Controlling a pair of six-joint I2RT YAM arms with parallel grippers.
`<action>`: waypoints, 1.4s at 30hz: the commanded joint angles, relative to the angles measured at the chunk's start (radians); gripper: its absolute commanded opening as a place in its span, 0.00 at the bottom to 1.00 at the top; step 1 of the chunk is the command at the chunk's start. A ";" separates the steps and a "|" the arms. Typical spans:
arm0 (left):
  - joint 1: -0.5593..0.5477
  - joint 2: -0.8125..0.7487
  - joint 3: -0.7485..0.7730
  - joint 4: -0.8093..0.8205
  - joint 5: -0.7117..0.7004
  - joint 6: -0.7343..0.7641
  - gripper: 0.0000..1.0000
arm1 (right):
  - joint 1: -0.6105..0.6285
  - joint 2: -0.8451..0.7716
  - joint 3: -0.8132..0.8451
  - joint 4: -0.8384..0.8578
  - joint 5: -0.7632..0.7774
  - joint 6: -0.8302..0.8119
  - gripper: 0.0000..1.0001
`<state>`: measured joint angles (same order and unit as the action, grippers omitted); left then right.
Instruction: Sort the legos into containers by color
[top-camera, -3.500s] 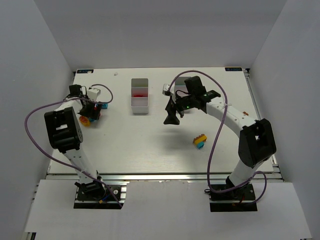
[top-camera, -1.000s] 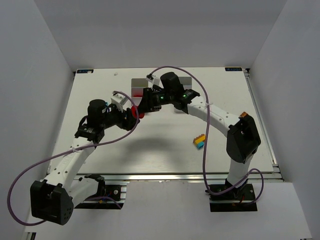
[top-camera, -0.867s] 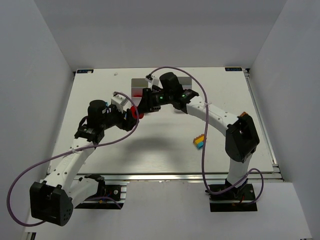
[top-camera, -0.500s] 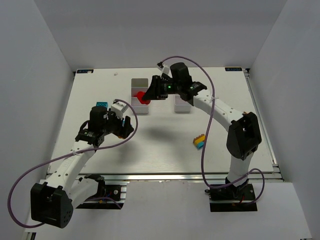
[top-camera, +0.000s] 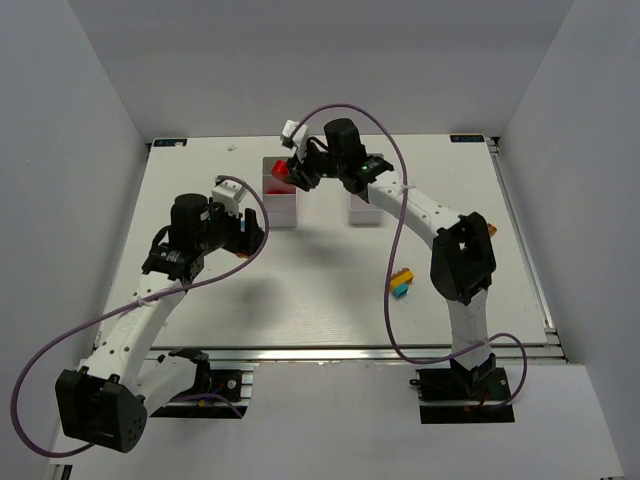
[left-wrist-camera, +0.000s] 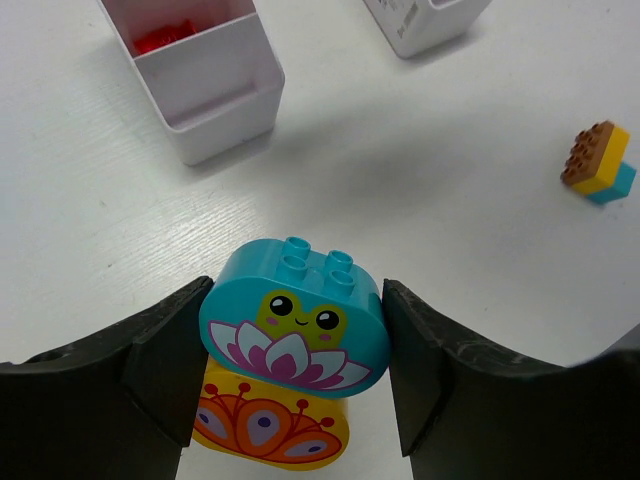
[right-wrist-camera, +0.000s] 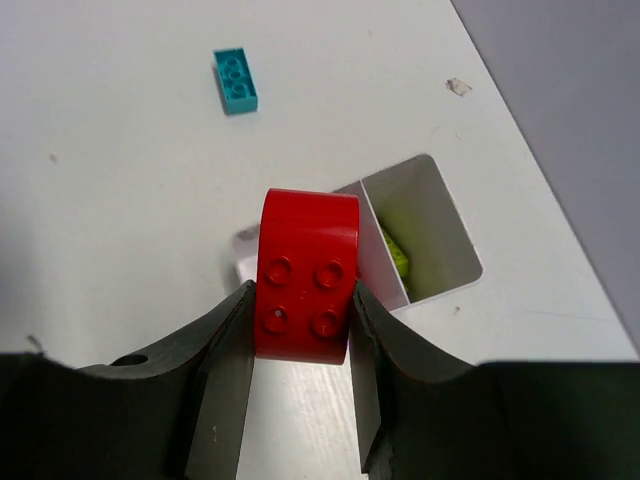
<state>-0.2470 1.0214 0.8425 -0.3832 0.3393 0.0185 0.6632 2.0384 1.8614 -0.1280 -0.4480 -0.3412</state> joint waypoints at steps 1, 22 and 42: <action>0.000 -0.018 0.046 0.003 -0.010 -0.064 0.00 | 0.013 0.011 -0.033 0.117 0.009 -0.269 0.00; 0.002 -0.098 0.061 -0.056 -0.059 -0.092 0.00 | 0.038 0.236 0.113 0.232 0.075 -0.331 0.16; 0.002 -0.089 0.136 -0.010 -0.043 -0.163 0.00 | 0.032 0.099 -0.036 0.289 0.086 -0.288 0.79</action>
<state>-0.2470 0.9482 0.9329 -0.4297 0.2852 -0.1081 0.6960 2.2604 1.8454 0.0875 -0.3573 -0.6800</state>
